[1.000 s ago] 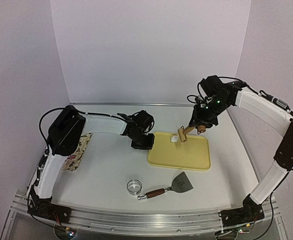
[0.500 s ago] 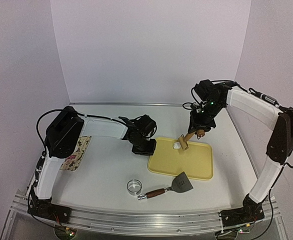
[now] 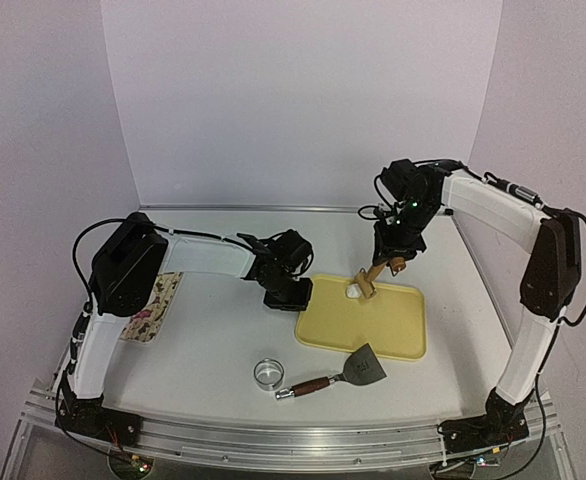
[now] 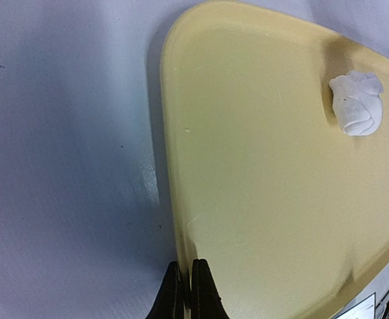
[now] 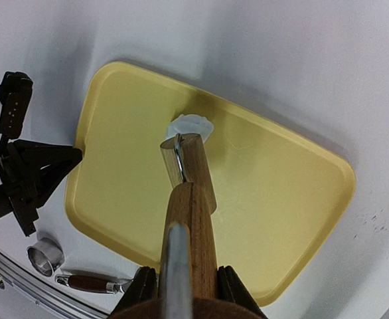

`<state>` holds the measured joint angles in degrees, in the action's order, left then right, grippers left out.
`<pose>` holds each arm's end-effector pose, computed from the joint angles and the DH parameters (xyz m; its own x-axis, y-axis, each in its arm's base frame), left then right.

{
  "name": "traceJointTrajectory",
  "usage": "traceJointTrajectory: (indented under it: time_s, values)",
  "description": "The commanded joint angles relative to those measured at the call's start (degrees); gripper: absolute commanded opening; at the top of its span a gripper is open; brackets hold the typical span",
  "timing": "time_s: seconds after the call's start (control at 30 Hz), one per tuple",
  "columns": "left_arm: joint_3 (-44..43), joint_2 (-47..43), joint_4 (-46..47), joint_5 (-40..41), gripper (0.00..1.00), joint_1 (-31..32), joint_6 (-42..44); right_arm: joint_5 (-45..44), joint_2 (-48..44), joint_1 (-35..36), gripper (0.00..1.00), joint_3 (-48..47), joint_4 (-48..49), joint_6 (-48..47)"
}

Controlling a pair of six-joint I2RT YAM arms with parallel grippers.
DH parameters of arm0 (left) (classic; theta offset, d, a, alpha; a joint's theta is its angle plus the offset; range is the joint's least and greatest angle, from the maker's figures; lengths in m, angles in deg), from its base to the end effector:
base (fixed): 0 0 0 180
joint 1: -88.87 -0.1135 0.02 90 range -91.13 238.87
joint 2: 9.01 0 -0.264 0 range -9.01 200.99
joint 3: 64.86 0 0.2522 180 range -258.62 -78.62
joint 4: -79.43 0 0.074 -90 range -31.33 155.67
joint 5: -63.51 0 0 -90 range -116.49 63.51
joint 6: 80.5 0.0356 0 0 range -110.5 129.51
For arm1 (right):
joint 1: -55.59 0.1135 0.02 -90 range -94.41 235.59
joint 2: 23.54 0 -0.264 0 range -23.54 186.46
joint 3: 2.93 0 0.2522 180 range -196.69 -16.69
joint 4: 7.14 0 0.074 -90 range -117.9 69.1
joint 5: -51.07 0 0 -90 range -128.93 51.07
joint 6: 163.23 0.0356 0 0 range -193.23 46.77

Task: Roll out the dumpling wrappers from the dough

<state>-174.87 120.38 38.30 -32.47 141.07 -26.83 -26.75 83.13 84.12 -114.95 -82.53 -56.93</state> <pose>0.2908 -0.3810 0.1386 -0.9140 0.2170 -0.3429 0.3424 0.8659 -0.3647 0.3338 0.1900 0.2877 -0.9414 -0.1995 -0.2720 -0.2771 0.9173 0.2861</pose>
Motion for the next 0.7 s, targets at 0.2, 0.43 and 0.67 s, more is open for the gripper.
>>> traceJointTrajectory:
  time_s: [0.2, 0.43, 0.67]
  values:
    - [1.4, -1.1, -2.5, -0.9, 0.00, 0.9, -0.7, -0.8, 3.4, 0.1, 0.00, -4.8, 1.5, -3.0]
    - [1.3, -1.1, -2.6, -0.8, 0.00, 0.9, -0.7, -0.7, 5.0, 0.1, 0.00, -5.2, 2.0, -3.5]
    - [1.3, -1.2, -2.6, -0.8, 0.00, 0.9, -0.7, -1.1, 6.2, 0.1, 0.00, -4.9, 2.2, -4.0]
